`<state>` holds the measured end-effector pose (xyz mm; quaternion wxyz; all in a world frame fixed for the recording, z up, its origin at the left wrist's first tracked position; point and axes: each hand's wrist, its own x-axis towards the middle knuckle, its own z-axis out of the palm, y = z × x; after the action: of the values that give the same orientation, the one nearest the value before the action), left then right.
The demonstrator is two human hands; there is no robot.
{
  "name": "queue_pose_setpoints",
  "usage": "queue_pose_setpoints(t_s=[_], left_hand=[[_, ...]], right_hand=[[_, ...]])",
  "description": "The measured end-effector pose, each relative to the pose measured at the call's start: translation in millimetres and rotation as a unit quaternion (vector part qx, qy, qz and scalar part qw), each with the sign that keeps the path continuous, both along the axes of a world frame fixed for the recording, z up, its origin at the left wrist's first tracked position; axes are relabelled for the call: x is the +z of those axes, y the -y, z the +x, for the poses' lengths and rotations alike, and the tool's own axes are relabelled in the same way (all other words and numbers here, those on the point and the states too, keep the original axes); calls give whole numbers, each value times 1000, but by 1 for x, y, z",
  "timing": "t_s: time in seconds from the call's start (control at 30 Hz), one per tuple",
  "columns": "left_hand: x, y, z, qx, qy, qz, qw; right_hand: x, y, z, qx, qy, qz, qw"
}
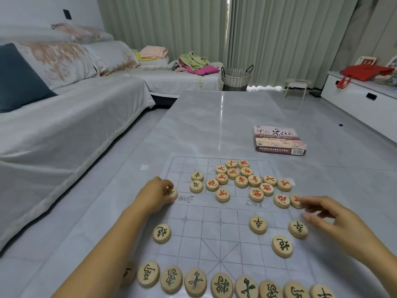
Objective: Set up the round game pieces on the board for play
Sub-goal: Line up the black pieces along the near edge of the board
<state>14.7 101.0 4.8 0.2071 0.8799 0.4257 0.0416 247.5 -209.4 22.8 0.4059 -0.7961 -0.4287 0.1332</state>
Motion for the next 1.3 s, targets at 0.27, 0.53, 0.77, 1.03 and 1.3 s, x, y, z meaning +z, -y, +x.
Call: queue_pose_setpoints(t_s=[0.27,0.53,0.77,1.03,1.3], left_hand=[[-10,8,-58,59,48,-42,996],[-7,-4,-71,30,88,-84,992],[-7,-8,-71,-2,84,-96,992],[-6,0,-72,8,78,-109,991],[-6,-1,-73,-36,75,-107,991]], right_hand=[[1,-139,-58,142,160,-104,971],[-20,-236,-98,54,346,-210,913],[-16,-226,-115,204,282,-148,926],[-18,-190,-121,250,164,-183,936],[-21,-182,-125,216,104,-178,954]])
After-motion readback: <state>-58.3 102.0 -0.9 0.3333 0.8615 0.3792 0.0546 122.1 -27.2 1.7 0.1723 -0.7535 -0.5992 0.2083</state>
